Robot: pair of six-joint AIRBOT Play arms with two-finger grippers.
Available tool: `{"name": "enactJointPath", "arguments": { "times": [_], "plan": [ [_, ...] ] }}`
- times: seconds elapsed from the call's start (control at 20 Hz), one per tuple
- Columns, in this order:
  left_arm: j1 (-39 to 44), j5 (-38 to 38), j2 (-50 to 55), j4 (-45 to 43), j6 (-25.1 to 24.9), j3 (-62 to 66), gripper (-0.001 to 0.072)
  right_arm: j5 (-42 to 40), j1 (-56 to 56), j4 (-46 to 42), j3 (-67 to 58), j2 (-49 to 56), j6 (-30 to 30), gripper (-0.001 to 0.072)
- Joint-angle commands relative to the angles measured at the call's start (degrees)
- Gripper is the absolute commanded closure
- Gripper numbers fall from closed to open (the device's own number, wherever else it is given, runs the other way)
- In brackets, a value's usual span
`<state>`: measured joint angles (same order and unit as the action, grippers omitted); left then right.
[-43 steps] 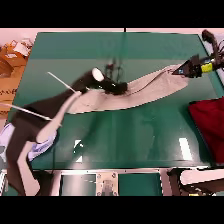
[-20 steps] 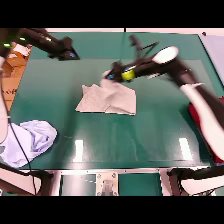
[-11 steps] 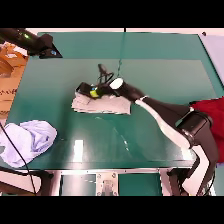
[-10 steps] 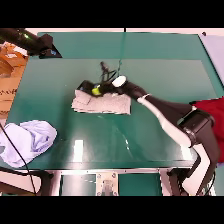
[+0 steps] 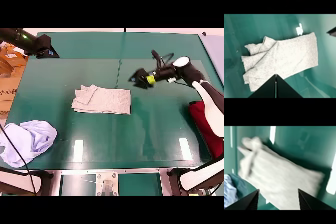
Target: Fold the shirts.
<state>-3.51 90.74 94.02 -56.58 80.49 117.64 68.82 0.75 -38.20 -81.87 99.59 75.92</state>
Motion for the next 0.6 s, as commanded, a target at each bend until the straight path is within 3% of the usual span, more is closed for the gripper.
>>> {"name": "enactJointPath", "arguments": {
  "times": [0.0, 0.1, 0.35, 0.4, 0.45, 0.55],
  "plan": [
    [0.0, -0.1, 0.0, -0.2, 0.0, 0.1, 0.0688, -3.1, -1.5, 0.1, 11.9, -0.8, -3.5, 0.0156],
    [0.0, -0.1, 0.0, -0.2, 0.0, 0.1, 0.0688, -7.9, 2.3, 5.2, 15.7, 0.7, -6.3, 0.0157],
    [0.0, 0.2, 0.0, -0.2, 0.0, 0.1, 0.0688, -15.7, 13.3, 13.7, 14.9, 2.8, -6.6, 0.0160],
    [0.0, 0.2, 0.0, -0.2, 0.0, 0.1, 0.0688, -15.1, 14.3, 15.1, 13.1, 2.6, -6.6, 0.0350],
    [0.0, 0.2, 0.0, -0.2, 0.0, 0.1, 0.0688, -13.8, 14.8, 15.3, 10.9, 2.1, -6.8, 0.0685],
    [0.0, 0.2, 0.0, -0.2, 0.0, 0.1, 0.0688, -11.8, 14.2, 15.3, 5.9, -0.3, -5.8, 0.0701]
  ]
}}
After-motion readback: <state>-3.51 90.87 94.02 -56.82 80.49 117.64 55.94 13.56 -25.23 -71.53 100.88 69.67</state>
